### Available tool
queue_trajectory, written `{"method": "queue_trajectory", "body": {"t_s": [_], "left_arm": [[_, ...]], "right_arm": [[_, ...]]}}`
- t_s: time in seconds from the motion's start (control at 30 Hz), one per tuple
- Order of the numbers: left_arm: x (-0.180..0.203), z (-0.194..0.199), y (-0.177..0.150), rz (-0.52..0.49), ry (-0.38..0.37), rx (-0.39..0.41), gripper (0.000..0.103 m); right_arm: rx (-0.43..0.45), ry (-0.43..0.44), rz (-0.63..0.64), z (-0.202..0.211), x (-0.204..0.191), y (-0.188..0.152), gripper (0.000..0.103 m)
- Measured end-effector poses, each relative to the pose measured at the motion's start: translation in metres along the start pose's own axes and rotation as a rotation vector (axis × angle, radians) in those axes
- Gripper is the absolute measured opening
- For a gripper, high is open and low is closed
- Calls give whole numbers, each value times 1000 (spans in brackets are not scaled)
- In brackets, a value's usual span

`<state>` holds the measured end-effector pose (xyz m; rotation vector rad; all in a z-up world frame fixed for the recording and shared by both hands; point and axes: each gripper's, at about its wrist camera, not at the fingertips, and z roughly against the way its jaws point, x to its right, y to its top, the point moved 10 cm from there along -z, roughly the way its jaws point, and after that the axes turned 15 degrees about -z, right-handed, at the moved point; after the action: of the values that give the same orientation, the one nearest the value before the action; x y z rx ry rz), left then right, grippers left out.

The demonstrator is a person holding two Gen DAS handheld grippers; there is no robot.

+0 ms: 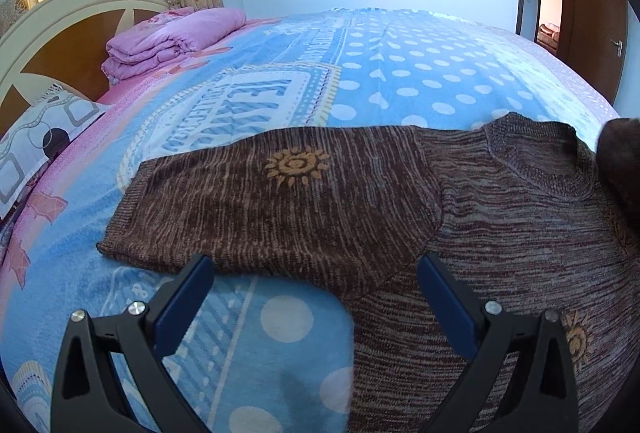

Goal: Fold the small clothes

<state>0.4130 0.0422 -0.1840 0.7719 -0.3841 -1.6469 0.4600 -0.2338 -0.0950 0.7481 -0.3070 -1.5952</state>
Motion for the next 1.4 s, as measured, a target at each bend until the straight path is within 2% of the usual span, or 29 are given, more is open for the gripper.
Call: {"method": "queue_trajectory", "body": {"t_s": [0.07,0.1,0.13,0.23,0.3,0.4,0.53,0.63,0.77,0.83,0.9,1.03,1.13,1.17,1.2,1.23,1.3,1.4], "left_arm": [[1,2,1,-10,3,-4,103],[1,3,1,-13,-1,-8,103],[1,4,2,-15,-5,-12,103],[6,11,6,-22,-34,-14,103],[12,15,9,-27,-52,-14,103],[32,24,20,-33,-110,-9,103],[82,35,39,-64,-224,0,102],[120,34,51,-88,-277,-6,95],[165,26,60,-98,-335,-36,89],[183,19,66,-102,-339,-42,82],[196,11,70,-93,-358,-58,77],[218,-10,65,-89,-379,-118,66],[220,-9,63,-83,-362,-88,66],[219,-8,63,-78,-362,-83,59],[218,-3,63,-78,-378,-72,26],[220,1,67,-101,-377,-57,15],[222,7,72,-136,-372,-35,12],[215,18,78,-131,-384,5,11]], "right_arm": [[-76,59,-12,-23,-11,-23,30],[-107,73,-17,-28,-14,-33,50],[-127,92,-24,-27,-14,-44,57],[-138,138,-28,-5,-6,-68,57],[-130,127,-27,13,13,-78,58],[-87,77,-66,44,56,-87,66],[7,1,-129,78,113,-95,69],[45,-17,-149,88,134,-103,69],[69,-7,-138,89,139,-118,69],[65,-4,-130,89,141,-123,69],[47,5,-109,85,134,-127,69],[66,-3,-60,86,128,-130,69],[69,3,-63,85,127,-131,69],[69,1,-68,84,129,-132,69],[66,-1,-72,82,130,-133,69],[62,-4,-76,81,131,-134,69],[57,-8,-82,80,133,-135,69],[59,-12,-81,81,135,-137,69]]}}
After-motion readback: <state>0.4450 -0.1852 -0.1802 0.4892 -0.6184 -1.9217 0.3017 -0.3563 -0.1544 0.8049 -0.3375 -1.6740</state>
